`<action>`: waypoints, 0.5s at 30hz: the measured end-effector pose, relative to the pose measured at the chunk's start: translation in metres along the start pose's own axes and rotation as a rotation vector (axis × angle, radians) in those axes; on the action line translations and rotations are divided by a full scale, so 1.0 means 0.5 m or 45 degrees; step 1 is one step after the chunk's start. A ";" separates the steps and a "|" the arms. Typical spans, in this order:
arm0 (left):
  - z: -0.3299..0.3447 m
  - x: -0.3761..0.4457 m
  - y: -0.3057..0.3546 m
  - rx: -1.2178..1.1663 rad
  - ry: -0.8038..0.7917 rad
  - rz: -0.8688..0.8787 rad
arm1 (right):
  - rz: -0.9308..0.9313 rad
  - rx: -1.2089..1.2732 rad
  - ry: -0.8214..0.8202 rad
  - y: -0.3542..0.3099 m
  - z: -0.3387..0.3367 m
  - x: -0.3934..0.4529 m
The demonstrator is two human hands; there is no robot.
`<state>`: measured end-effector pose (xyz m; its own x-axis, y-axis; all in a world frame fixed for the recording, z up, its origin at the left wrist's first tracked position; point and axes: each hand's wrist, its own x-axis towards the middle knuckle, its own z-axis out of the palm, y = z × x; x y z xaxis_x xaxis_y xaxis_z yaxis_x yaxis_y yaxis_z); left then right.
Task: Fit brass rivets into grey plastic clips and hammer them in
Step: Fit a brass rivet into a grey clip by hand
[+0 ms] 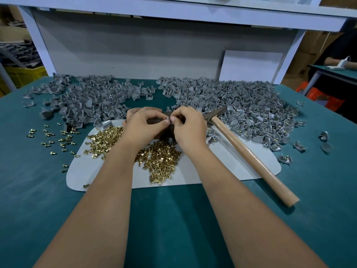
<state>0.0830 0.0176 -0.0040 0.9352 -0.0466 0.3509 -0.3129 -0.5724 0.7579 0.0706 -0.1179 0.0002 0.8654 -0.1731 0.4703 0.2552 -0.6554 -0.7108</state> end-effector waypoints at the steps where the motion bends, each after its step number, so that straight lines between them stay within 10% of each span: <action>1: 0.000 0.000 0.000 -0.001 0.000 -0.001 | -0.004 0.008 -0.003 0.001 -0.001 0.000; 15: 0.002 0.000 0.000 -0.012 0.001 -0.012 | -0.111 -0.072 0.017 0.012 -0.001 -0.003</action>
<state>0.0833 0.0168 -0.0047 0.9380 -0.0407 0.3442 -0.3057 -0.5651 0.7663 0.0706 -0.1218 -0.0045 0.8349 -0.1230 0.5365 0.3044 -0.7090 -0.6362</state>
